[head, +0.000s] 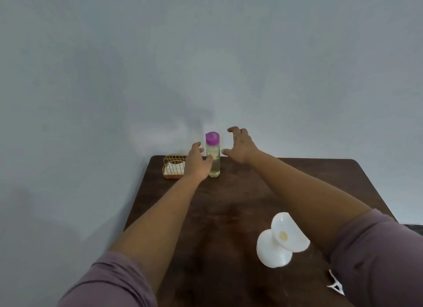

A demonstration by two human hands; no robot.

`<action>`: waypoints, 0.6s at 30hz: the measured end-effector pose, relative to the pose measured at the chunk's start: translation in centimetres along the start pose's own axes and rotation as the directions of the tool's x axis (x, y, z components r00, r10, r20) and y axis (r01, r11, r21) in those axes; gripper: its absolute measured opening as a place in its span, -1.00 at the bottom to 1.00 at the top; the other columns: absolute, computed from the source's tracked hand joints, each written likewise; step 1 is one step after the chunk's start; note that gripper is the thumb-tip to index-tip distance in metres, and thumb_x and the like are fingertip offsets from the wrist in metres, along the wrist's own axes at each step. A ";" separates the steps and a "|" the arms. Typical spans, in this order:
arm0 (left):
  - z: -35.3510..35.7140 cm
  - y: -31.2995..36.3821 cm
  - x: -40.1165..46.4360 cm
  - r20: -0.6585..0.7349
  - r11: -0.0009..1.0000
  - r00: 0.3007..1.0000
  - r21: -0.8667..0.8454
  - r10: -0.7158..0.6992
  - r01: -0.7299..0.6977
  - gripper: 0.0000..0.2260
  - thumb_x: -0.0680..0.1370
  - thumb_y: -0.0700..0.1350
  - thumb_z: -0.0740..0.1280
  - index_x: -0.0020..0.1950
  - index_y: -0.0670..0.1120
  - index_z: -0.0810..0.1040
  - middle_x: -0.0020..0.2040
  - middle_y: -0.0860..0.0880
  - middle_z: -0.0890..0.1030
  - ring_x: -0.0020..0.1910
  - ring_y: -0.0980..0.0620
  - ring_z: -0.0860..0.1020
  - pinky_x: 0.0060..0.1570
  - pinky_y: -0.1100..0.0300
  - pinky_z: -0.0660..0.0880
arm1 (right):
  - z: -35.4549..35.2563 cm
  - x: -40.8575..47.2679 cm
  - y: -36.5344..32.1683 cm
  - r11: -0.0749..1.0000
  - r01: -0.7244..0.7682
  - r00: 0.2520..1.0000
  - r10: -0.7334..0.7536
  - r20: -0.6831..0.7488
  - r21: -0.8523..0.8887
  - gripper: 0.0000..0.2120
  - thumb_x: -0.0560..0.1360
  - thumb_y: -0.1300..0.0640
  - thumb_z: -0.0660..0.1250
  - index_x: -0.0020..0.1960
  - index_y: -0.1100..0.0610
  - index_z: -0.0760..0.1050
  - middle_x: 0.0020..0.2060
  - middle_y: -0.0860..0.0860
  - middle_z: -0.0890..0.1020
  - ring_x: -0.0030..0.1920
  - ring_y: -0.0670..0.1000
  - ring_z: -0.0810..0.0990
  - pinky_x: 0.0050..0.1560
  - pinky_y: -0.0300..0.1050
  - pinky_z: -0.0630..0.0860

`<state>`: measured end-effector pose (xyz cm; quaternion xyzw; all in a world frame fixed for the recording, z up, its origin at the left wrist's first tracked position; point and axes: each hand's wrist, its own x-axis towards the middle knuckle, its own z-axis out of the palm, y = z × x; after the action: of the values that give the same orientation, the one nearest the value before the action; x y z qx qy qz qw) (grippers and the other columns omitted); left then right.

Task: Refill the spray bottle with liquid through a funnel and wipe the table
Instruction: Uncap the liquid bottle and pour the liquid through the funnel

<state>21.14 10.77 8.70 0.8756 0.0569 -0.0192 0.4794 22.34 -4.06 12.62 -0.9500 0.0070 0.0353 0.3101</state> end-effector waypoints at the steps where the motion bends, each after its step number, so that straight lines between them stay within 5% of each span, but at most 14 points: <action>1: 0.2 0.1 1.1 0.017 1.000 1.000 0.016 0.009 -0.009 -0.43 0.58 -0.13 0.35 0.53 -0.08 0.19 0.44 -0.09 0.41 0.37 -0.09 0.44 0.31 0.03 0.44 | 0.3 1.1 -0.4 1.000 0.006 1.000 -0.006 0.014 0.004 -0.29 0.45 0.06 0.43 0.47 0.09 0.15 0.36 0.15 0.27 0.30 0.17 0.40 0.28 -0.05 0.37; 7: 1.4 -0.2 5.1 0.088 0.995 0.996 0.100 0.012 -0.021 -0.36 0.57 -0.18 0.37 0.56 -0.13 0.13 0.52 -0.12 0.30 0.47 -0.15 0.32 0.39 0.04 0.30 | 2.2 5.3 -1.2 0.998 -0.011 0.996 0.006 0.094 0.062 -0.27 0.47 0.08 0.42 0.51 0.06 0.12 0.37 0.16 0.30 0.27 0.18 0.47 0.21 -0.13 0.36; 12: 2.3 -1.0 6.5 0.129 0.998 0.991 0.049 0.021 -0.027 -0.58 0.55 -0.20 0.37 0.40 -0.14 0.37 0.29 -0.13 0.52 0.27 -0.14 0.50 0.18 0.09 0.44 | 4.0 6.6 -1.2 0.999 -0.010 0.993 0.003 0.120 0.051 -0.41 0.50 0.07 0.35 0.46 0.08 0.22 0.28 0.14 0.47 0.23 0.14 0.50 0.12 -0.14 0.40; 18: 2.7 -1.0 6.4 0.108 0.991 0.990 0.095 0.086 -0.097 -0.64 0.57 -0.20 0.35 0.35 -0.15 0.42 0.22 -0.14 0.56 0.19 -0.14 0.54 0.15 0.07 0.47 | 3.9 6.4 -1.1 0.999 0.035 0.996 -0.036 0.079 0.021 -0.55 0.49 0.16 0.36 0.33 0.15 0.32 0.14 0.15 0.56 0.09 0.16 0.54 0.01 -0.08 0.45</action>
<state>27.45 9.59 5.87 0.8979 -0.0093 -0.0455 0.4378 28.52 -0.80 9.72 -0.9448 -0.0218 0.0673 0.3199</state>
